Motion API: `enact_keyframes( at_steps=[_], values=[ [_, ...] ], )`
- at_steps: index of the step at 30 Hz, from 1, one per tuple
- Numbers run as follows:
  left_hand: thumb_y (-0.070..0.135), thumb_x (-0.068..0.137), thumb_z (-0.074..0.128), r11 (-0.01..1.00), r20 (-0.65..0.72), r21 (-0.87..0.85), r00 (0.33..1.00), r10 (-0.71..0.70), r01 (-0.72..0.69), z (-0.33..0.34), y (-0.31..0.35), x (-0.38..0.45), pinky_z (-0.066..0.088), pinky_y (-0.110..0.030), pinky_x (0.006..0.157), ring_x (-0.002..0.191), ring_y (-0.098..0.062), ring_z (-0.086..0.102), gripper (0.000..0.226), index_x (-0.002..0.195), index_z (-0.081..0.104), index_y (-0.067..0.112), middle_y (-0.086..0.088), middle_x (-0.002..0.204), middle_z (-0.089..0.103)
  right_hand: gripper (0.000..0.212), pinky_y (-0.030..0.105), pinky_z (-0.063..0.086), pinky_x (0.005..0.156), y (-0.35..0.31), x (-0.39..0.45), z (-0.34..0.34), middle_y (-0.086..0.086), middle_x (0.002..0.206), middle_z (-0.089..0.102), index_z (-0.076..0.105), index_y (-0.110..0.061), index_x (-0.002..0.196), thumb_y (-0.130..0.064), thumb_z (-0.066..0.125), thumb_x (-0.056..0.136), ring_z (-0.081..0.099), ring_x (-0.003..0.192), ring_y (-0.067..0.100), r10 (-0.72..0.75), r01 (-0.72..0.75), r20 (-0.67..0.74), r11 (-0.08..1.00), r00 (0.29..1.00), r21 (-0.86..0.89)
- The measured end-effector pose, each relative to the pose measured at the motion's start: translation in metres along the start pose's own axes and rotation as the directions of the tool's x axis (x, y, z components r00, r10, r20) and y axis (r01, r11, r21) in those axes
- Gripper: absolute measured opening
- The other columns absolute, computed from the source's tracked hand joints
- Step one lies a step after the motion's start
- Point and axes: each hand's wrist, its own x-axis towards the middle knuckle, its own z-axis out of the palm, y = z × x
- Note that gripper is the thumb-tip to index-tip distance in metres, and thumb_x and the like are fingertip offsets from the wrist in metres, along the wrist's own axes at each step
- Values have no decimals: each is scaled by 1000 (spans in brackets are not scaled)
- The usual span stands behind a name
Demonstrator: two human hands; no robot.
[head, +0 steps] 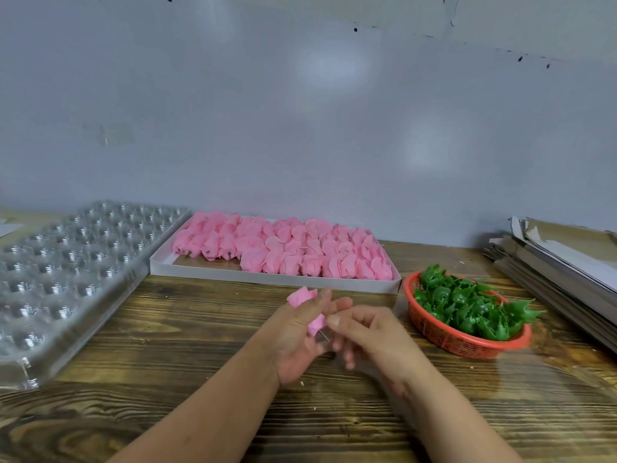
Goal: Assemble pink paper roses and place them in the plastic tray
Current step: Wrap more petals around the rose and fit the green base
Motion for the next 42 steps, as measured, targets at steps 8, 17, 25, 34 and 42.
enact_keyframes(
  at_steps=[8, 17, 25, 34, 42],
  values=[
    [29, 70, 68, 998, -90, -63, 996, -9, 3, 1, -1, 0, 59, -39, 68, 74, -24, 72, 24, 72, 54, 9, -8, 64, 64, 10, 33, 42, 63, -10, -4, -90, 7, 76, 65, 66, -18, 71, -17, 62, 81, 54, 72, 28, -401, -298, -672, 673, 622, -677],
    [35, 74, 64, 1000, -101, -24, 995, 17, -20, 3, -1, 2, 57, -35, 64, 46, -10, 51, 25, 70, 54, 13, 1, 52, 50, 32, 36, 33, 82, -13, -8, -99, -1, 91, 65, 65, -30, 80, -46, 41, 93, 55, 101, 25, -156, -501, -522, 155, 839, -851],
    [37, 73, 64, 999, -81, -34, 996, 22, -24, 4, -1, 0, 57, -33, 62, 43, -8, 47, 25, 70, 53, 14, 3, 51, 47, 39, 37, 34, 86, -12, -5, -94, 6, 93, 67, 66, -20, 82, -42, 36, 95, 56, 98, 27, -198, -554, -573, 148, 795, -819],
    [37, 76, 64, 999, -91, -35, 996, 18, -22, 3, -2, 0, 56, -34, 64, 47, -10, 53, 28, 66, 52, 13, 0, 54, 52, 13, 41, 43, 72, -11, -2, -78, 14, 63, 65, 71, -9, 66, -14, 64, 76, 57, 74, 37, -590, -238, -504, 471, 630, -849],
    [38, 82, 57, 973, -79, 203, 988, 130, -112, 8, -4, -3, 56, -27, 69, 81, -13, 72, 26, 94, 65, 17, 0, 116, 69, 14, 32, 38, 67, -1, 6, -42, -3, 64, 60, 68, -12, 71, -5, 77, 63, 49, 71, 20, -584, 164, -158, 460, 796, -873]
  ],
)
